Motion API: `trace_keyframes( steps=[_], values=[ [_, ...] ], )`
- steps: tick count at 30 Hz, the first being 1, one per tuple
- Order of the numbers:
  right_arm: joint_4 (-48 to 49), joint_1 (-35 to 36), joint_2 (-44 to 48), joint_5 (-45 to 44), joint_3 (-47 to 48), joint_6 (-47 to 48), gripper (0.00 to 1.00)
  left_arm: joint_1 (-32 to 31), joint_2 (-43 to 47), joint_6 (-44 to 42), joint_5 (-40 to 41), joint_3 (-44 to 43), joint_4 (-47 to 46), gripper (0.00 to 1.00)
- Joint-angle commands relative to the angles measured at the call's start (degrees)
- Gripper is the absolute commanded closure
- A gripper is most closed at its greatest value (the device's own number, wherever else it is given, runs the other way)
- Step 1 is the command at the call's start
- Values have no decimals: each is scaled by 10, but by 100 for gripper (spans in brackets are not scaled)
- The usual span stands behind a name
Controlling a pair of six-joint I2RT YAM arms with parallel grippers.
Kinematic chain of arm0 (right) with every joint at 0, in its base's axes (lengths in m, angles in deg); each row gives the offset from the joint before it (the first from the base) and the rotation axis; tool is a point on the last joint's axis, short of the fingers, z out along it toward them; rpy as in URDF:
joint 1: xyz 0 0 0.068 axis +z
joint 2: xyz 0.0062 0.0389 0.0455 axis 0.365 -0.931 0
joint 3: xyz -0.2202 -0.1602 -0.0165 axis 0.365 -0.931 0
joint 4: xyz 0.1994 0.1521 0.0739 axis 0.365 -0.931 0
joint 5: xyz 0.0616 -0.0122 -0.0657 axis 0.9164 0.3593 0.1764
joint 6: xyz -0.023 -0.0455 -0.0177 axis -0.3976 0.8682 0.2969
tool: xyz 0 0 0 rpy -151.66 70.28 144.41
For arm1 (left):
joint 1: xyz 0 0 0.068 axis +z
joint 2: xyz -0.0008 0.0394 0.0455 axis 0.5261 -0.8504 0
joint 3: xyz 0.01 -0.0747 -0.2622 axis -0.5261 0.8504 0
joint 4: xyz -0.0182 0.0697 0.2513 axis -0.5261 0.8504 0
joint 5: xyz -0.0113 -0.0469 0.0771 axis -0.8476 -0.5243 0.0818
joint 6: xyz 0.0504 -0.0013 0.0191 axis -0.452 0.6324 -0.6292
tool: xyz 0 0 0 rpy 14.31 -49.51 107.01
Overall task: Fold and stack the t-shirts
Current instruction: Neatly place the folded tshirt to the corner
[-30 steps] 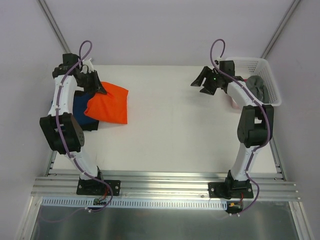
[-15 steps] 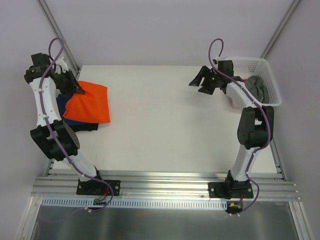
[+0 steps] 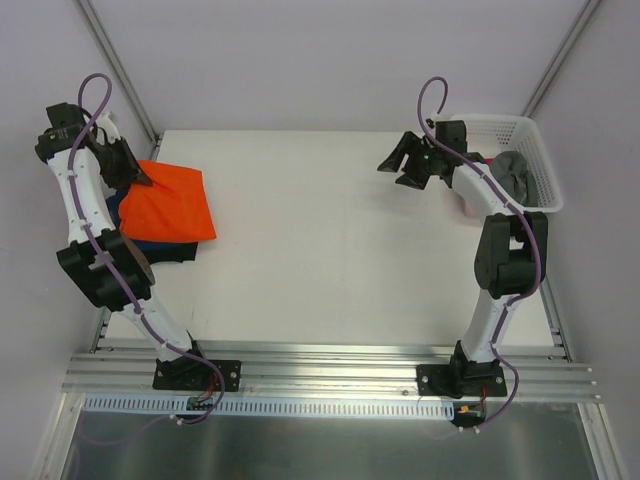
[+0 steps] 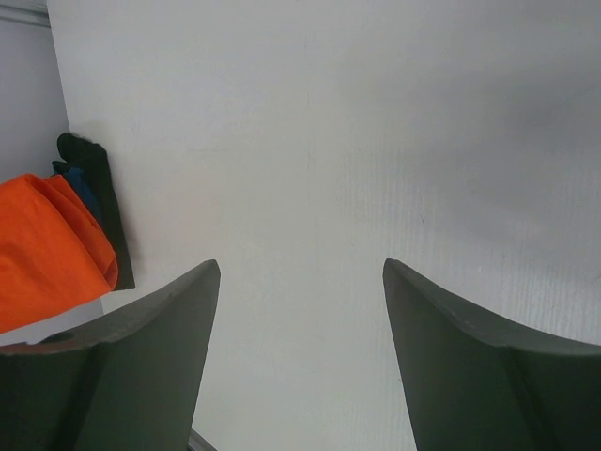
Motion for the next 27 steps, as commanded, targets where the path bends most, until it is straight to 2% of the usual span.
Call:
trace_keyframes(
  steps=[1, 6, 17, 27],
  values=[
    [23, -1, 3, 10, 10, -9, 26, 13, 1, -10, 28, -42, 4, 100],
    [24, -1, -5, 13, 16, -14, 26, 25, -3, -15, 37, -66, 3, 100],
    [28, -2, -5, 17, 12, -20, 26, 37, -16, -39, 63, -55, 15, 100],
    [31, -1, 0, 20, 1, -23, 26, 45, -60, -49, 153, -62, 9, 100]
  ],
)
